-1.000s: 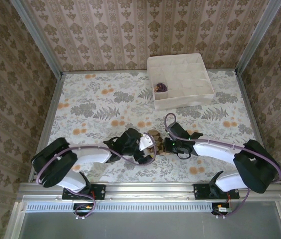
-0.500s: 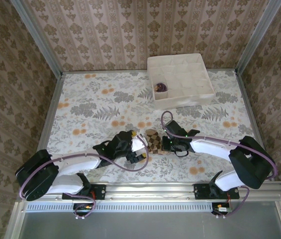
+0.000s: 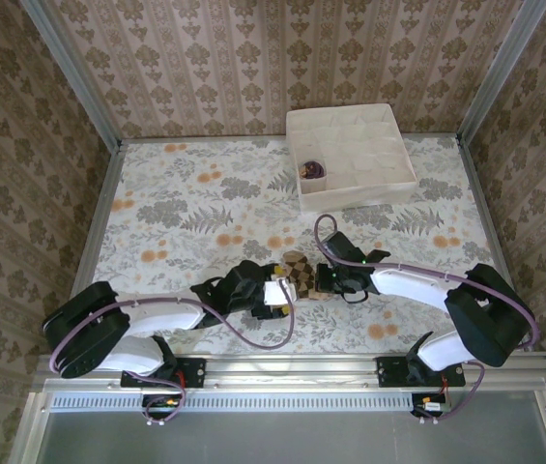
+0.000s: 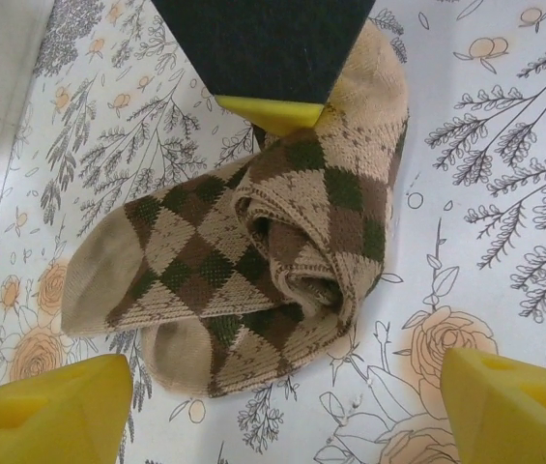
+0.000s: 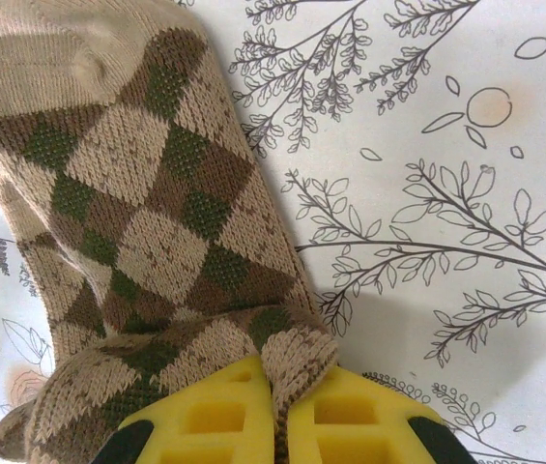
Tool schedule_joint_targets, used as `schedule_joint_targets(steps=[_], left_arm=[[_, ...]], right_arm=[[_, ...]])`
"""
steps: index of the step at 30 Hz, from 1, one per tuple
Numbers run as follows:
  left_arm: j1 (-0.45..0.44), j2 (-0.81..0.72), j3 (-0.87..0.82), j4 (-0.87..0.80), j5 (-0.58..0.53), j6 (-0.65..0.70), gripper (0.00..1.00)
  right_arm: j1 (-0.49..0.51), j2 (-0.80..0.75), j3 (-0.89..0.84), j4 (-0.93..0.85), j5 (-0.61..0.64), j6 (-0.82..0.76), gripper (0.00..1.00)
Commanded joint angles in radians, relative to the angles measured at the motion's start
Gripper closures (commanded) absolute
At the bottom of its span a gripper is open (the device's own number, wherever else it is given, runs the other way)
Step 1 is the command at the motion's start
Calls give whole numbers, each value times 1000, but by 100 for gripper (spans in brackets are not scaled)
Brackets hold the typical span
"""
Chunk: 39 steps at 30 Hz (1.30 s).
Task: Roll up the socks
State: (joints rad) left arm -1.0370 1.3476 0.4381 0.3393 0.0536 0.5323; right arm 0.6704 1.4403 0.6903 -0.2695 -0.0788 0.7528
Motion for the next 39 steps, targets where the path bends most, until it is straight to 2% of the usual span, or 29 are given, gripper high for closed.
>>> schedule_joint_targets(steps=[1, 3, 12, 23, 26, 28, 34, 37, 39], left_arm=[[11, 12, -24, 108, 42, 31, 18], [17, 22, -35, 152, 61, 20, 19], [4, 104, 62, 110, 122, 49, 20], [-2, 270, 154, 131, 155, -65, 36], [-3, 288, 163, 130, 173, -90, 42], [-3, 299, 172, 121, 188, -109, 52], [-6, 317, 183, 98, 170, -211, 98], [-3, 320, 155, 153, 141, -301, 100], [-2, 316, 141, 189, 127, -350, 100]], right_arm=[[-16, 24, -8, -128, 19, -35, 100], [-18, 22, -13, -123, 20, -34, 100], [-22, 34, -29, -96, 3, -39, 100], [-25, 56, 5, -103, -6, -53, 100], [-25, 53, 8, -108, -4, -55, 100], [-25, 49, 5, -106, -5, -52, 100], [-25, 28, -13, -84, -7, -49, 98], [-25, -13, -29, -76, 7, -46, 88], [-25, -41, -38, -77, 25, -46, 77]])
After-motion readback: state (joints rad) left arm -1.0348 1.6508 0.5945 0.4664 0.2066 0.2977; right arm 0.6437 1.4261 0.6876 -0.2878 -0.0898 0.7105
